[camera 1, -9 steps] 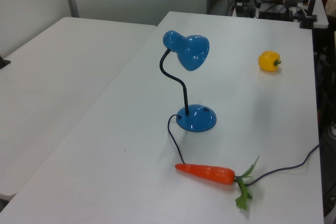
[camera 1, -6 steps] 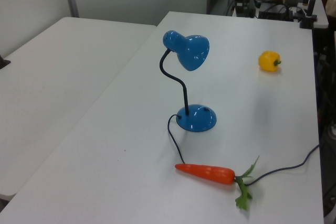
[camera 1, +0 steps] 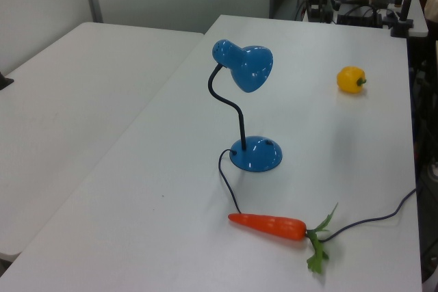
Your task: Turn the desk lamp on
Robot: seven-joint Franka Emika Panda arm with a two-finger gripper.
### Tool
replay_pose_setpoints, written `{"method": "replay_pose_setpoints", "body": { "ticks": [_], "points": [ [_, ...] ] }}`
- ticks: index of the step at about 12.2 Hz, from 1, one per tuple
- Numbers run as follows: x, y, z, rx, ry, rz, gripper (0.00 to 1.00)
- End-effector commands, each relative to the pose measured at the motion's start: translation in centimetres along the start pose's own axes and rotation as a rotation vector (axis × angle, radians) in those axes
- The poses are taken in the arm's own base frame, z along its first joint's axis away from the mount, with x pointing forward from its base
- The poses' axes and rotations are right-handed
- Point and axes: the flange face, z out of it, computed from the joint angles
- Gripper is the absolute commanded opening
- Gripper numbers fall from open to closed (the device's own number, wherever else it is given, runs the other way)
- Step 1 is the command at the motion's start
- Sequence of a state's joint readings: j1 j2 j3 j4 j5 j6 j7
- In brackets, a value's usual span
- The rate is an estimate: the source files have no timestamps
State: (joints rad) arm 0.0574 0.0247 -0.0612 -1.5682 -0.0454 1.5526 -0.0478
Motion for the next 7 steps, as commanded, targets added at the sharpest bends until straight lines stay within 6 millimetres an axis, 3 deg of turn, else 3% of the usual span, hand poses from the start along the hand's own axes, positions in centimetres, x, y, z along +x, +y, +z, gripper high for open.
{"method": "replay_pose_setpoints", "body": {
  "ticks": [1, 2, 3, 4, 5, 7],
  "points": [
    [-0.1, 0.14, -0.32, 0.016, -0.017, -0.024, 1.0],
    [-0.12, 0.16, -0.31, 0.014, -0.019, -0.025, 1.0],
    [-0.1, 0.19, -0.32, 0.011, -0.018, -0.025, 0.91],
    [-0.04, 0.17, -0.25, 0.012, -0.018, -0.025, 0.73],
    [-0.04, 0.24, -0.25, 0.014, -0.017, -0.024, 0.46],
    [-0.05, 0.41, -0.24, 0.014, -0.018, -0.02, 0.1]
  ]
}}
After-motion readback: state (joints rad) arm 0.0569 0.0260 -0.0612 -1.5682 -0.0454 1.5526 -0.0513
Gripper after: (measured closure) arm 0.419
